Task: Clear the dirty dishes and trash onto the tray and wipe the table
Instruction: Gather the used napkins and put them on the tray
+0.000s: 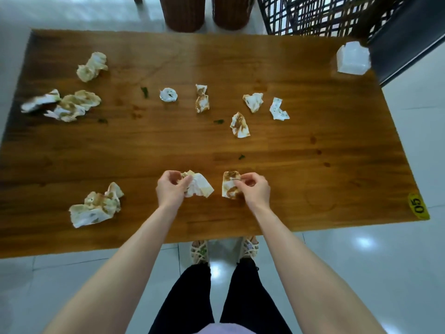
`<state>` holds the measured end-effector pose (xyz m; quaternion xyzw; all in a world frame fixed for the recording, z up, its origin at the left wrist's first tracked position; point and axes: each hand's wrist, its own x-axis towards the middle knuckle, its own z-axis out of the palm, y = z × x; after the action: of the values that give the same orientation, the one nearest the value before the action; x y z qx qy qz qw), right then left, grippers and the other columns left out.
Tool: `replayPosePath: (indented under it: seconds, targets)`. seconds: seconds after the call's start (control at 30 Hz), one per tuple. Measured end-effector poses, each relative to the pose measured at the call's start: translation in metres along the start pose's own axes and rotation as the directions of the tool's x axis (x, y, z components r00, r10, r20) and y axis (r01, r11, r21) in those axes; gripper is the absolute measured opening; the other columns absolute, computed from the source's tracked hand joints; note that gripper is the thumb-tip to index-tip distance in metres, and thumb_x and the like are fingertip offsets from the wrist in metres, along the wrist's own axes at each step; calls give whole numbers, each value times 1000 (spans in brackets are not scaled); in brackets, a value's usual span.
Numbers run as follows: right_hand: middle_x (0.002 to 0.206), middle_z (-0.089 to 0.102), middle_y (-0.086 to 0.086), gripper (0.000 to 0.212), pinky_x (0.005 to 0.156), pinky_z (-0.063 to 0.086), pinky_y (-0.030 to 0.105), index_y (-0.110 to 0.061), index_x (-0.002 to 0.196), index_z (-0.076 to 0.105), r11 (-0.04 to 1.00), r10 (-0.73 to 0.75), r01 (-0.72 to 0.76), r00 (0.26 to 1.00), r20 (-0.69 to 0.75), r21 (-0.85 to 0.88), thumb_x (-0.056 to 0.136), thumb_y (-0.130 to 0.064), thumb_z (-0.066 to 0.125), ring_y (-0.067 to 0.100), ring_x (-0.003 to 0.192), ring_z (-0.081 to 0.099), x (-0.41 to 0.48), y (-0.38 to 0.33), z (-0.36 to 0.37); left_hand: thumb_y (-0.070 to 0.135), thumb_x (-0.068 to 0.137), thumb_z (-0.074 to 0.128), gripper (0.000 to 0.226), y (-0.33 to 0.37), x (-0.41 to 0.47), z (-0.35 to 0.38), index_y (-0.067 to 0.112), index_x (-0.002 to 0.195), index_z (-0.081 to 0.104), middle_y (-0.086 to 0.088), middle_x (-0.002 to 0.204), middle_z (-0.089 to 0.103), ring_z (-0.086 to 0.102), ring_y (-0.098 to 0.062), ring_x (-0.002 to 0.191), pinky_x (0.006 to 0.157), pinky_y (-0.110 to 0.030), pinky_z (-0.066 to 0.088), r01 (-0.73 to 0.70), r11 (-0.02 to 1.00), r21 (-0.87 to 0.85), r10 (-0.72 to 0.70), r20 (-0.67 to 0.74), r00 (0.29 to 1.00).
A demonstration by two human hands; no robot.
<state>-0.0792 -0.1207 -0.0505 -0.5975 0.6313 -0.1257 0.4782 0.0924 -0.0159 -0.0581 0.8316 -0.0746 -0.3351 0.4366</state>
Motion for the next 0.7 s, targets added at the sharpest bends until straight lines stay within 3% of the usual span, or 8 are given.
replayPosePath:
  seconds: [0.17, 0.27, 0.5, 0.7]
  targets:
    - [110, 56, 4, 37, 78, 44, 23, -13, 112, 62, 994, 6, -11, 999, -46, -111, 79, -25, 77, 15, 95, 53, -7, 0, 13, 24, 83, 74, 23, -6, 10, -7, 24, 98, 57, 6, 93, 62, 63, -6, 82, 57, -18, 55, 14, 1000, -22, -12, 79, 997]
    - [111, 60, 5, 35, 76, 44, 23, -14, 111, 63, 987, 9, -20, 998, -64, -162, 80, -25, 76, 17, 98, 56, -8, 0, 19, 25, 83, 74, 22, -7, 13, -9, 25, 99, 58, 6, 95, 63, 65, -10, 87, 63, -24, 58, 18, 1000, -22, -15, 100, 995]
    - [110, 66, 3, 30, 63, 40, 14, -14, 110, 64, 988, 31, -48, 993, -118, -146, 83, -26, 73, 13, 94, 57, 3, -6, 22, 22, 85, 73, 20, 2, 25, -11, 23, 100, 58, 2, 98, 64, 64, -11, 88, 60, -21, 56, -5, 999, -33, 9, 121, 993]
    - [108, 54, -1, 30, 68, 40, 15, -15, 109, 63, 997, -12, -3, 982, -191, -80, 82, -22, 73, 12, 92, 54, 30, -27, 19, 21, 85, 73, 20, 17, 38, -7, 20, 100, 59, 3, 95, 64, 65, -11, 86, 59, -20, 56, -27, 999, -47, 33, 130, 991]
